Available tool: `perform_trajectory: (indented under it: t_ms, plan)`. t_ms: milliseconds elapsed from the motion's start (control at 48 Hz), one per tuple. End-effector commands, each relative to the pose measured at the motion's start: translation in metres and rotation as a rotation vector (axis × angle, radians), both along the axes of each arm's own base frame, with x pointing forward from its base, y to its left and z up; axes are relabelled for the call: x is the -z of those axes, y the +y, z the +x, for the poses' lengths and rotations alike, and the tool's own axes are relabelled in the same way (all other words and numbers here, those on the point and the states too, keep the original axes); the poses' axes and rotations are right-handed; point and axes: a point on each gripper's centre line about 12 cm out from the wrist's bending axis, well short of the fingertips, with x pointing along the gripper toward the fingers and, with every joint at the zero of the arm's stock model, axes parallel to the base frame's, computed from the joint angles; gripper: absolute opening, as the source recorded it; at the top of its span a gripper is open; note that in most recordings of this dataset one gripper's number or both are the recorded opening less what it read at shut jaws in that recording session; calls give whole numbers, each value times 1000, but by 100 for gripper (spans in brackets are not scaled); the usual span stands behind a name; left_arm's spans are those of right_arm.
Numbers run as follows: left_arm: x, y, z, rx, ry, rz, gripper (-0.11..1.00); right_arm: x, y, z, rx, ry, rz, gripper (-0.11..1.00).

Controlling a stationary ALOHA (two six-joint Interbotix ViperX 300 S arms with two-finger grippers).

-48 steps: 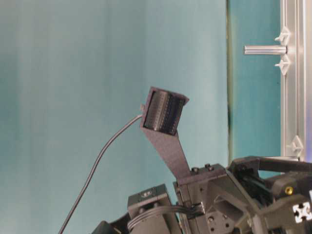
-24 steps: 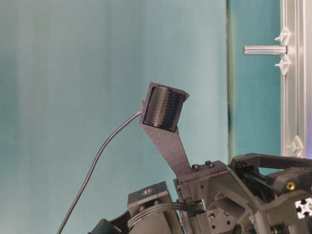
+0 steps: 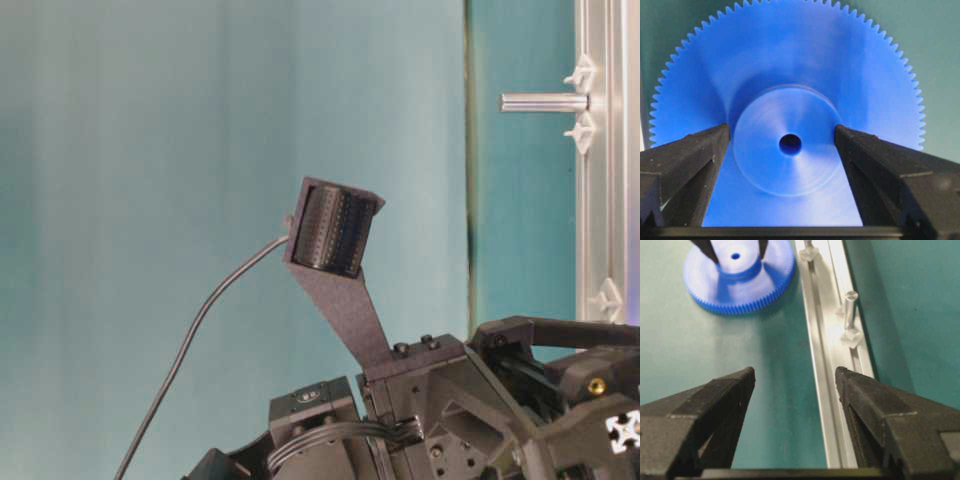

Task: Insert the large gear onto the shaft.
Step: 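Close the left gripper on the gear hub and secure the grip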

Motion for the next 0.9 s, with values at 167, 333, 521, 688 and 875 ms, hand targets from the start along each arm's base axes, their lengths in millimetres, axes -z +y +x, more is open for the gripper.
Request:
perform_trajectory:
  t_ms: [167,333,521,688,875]
  plan:
    - [-2,-10,-2,27,3,2,93,-4,0,2,8,-16,13,75]
    - [-1,-12,-5,35,33,8,93,-3,0,2,8,-16,13,75]
    - [1,-12,-9,36,63,12,93,-2,0,2,8,-13,13,75]
    - [1,-12,-11,38,74,15,93,-2,0,2,6,-13,13,75]
    - [5,-12,-10,53,81,20,93,-2,0,1,8,-13,13,75]
